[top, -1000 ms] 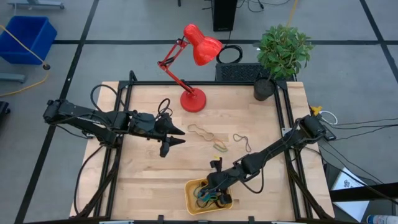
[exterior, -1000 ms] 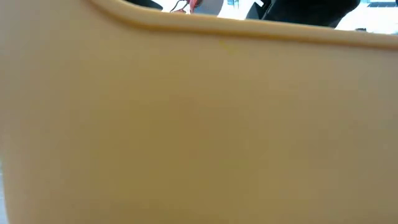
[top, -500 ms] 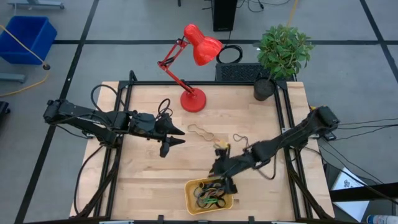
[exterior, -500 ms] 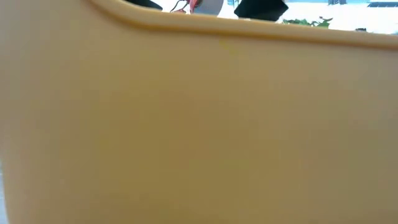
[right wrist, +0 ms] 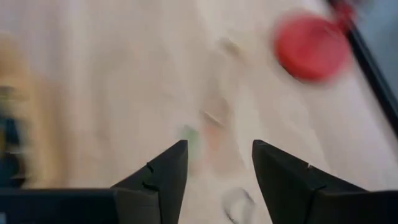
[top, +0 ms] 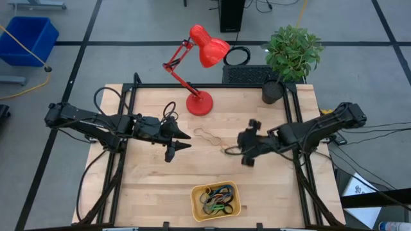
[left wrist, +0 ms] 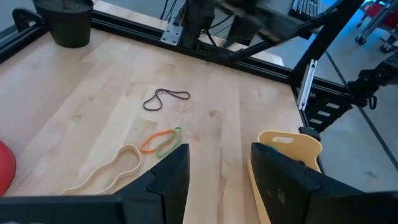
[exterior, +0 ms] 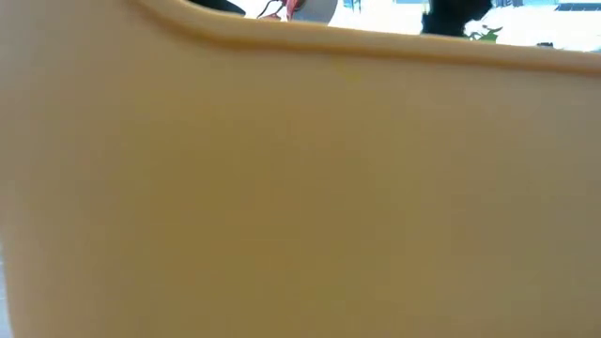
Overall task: Pick and place rubber bands into bin
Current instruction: Put the purple rubber band into the yellow bin
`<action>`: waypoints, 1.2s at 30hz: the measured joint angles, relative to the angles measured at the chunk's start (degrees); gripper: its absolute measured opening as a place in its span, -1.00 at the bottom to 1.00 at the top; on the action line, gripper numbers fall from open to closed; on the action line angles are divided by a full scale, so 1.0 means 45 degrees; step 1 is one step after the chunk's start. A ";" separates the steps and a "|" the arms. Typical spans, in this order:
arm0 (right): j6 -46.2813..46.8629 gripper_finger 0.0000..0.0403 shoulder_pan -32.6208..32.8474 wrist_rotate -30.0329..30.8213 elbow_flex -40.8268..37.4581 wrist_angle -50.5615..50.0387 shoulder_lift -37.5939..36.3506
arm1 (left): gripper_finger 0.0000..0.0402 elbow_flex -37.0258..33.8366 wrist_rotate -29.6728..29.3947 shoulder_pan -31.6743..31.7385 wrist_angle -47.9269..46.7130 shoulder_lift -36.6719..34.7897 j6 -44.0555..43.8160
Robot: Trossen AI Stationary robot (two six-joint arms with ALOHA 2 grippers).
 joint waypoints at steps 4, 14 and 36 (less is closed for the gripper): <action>0.1979 -0.17 -0.0627 0.0082 -0.0251 -0.1611 -0.0003 | -0.12 0.0000 -0.0002 0.0000 0.0000 0.0000 0.0568; 0.4629 -0.14 -0.2660 -0.2094 -0.3344 -0.1623 0.0017 | -0.12 0.0000 -0.0013 0.0000 0.0015 0.0001 0.1819; 0.5055 -0.29 -0.3769 -0.3849 -0.7405 0.3297 0.0150 | -0.12 0.0000 -0.0014 0.0000 0.0024 0.0000 0.1961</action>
